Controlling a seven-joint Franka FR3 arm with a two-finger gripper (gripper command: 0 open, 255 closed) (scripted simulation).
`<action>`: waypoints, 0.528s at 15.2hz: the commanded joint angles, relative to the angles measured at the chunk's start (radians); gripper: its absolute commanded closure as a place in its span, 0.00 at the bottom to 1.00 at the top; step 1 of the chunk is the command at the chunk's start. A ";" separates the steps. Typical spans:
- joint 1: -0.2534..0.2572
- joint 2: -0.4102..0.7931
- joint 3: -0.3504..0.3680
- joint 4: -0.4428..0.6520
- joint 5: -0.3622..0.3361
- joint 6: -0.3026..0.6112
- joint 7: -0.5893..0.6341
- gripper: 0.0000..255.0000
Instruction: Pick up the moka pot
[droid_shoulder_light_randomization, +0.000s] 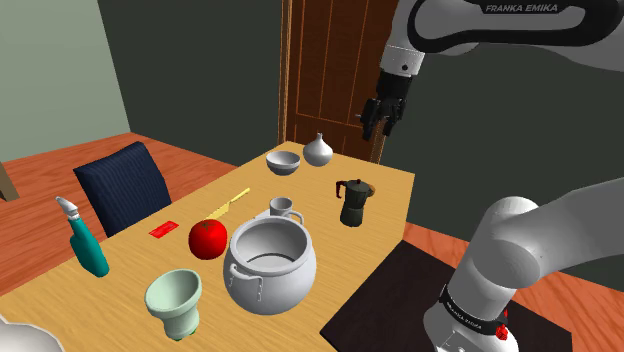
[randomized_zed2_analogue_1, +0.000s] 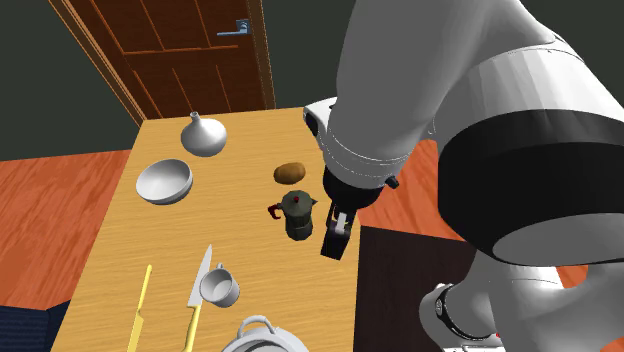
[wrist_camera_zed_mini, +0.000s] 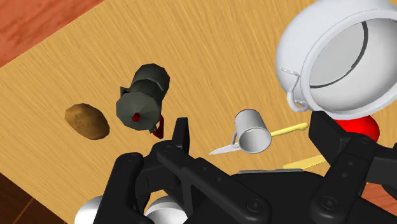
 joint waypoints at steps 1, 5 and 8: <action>0.000 0.000 0.000 0.000 0.000 0.000 0.000 0.00; 0.004 0.135 -0.065 0.023 -0.032 0.050 -0.116 0.00; 0.007 0.246 -0.109 0.052 -0.049 0.084 -0.201 0.00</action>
